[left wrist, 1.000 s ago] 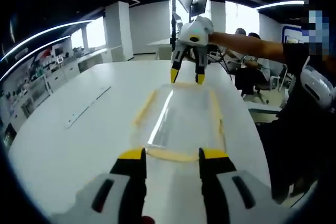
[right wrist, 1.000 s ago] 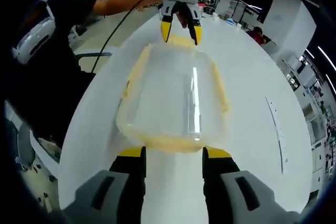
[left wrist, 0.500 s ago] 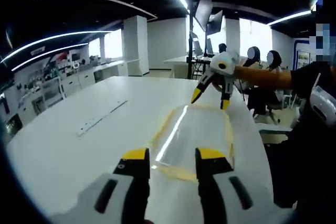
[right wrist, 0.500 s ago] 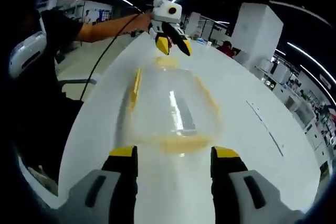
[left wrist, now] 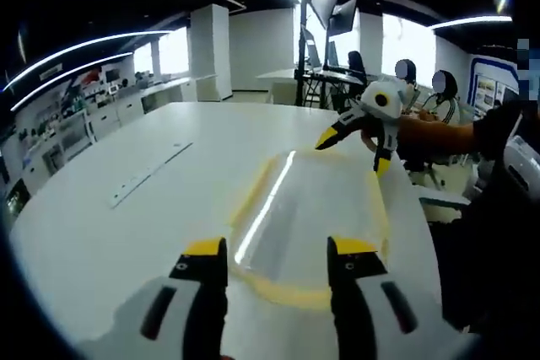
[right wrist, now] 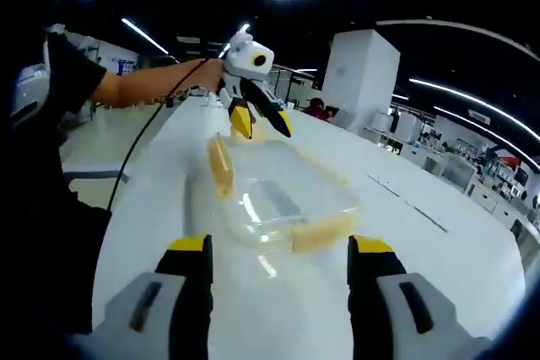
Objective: Snap each plastic latch of the storage box into its locked position after aligning the lid with the box until every specified latch is closed and the lid sits flush.
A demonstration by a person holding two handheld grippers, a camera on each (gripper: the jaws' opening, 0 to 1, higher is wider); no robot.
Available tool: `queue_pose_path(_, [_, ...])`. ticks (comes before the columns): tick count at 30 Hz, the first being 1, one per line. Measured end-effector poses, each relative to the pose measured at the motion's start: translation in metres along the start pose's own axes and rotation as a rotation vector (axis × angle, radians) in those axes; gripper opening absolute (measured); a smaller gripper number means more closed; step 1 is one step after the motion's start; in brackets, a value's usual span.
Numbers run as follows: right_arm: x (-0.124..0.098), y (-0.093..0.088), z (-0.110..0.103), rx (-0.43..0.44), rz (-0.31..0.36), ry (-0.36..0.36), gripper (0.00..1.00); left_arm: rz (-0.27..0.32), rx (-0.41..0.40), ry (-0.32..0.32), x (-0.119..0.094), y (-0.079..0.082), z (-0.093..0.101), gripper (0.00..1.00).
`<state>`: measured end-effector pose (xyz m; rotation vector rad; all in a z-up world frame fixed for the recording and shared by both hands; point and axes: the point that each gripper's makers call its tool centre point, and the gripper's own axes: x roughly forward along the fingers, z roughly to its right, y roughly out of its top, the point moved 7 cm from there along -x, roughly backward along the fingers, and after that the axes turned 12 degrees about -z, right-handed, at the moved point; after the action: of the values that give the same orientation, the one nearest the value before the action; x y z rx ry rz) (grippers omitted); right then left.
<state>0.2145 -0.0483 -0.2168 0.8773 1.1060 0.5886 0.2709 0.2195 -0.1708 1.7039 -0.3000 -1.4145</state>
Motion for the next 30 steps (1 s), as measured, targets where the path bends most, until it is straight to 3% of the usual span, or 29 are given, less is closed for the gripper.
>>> queue_pose_path(6, [0.003, 0.001, -0.013, 0.011, 0.024, -0.067, 0.74, -0.017, -0.030, -0.026, 0.006, -0.004, 0.002, 0.68])
queue_pose_path(12, [0.011, 0.006, -0.026, -0.048, 0.011, -0.136, 0.74, -0.033, -0.139, -0.055, 0.012, -0.014, 0.001, 0.73])
queue_pose_path(15, [0.016, 0.006, -0.027, -0.051, 0.000, -0.146, 0.74, -0.053, -0.257, -0.097, 0.016, -0.020, 0.000, 0.76])
queue_pose_path(17, [0.020, 0.006, -0.026, -0.050, -0.006, -0.147, 0.74, -0.057, -0.287, -0.111, 0.019, -0.022, -0.001, 0.79])
queue_pose_path(23, [0.022, 0.009, -0.021, -0.041, -0.002, -0.181, 0.71, -0.037, -0.395, -0.148, 0.027, -0.026, -0.004, 0.78])
queue_pose_path(27, [0.026, 0.010, -0.020, -0.039, -0.005, -0.206, 0.71, 0.001, -0.456, -0.221, 0.033, -0.025, 0.001, 0.73])
queue_pose_path(30, [0.027, 0.010, -0.019, -0.025, 0.004, -0.238, 0.68, 0.014, -0.453, -0.203, 0.034, -0.027, -0.001, 0.73])
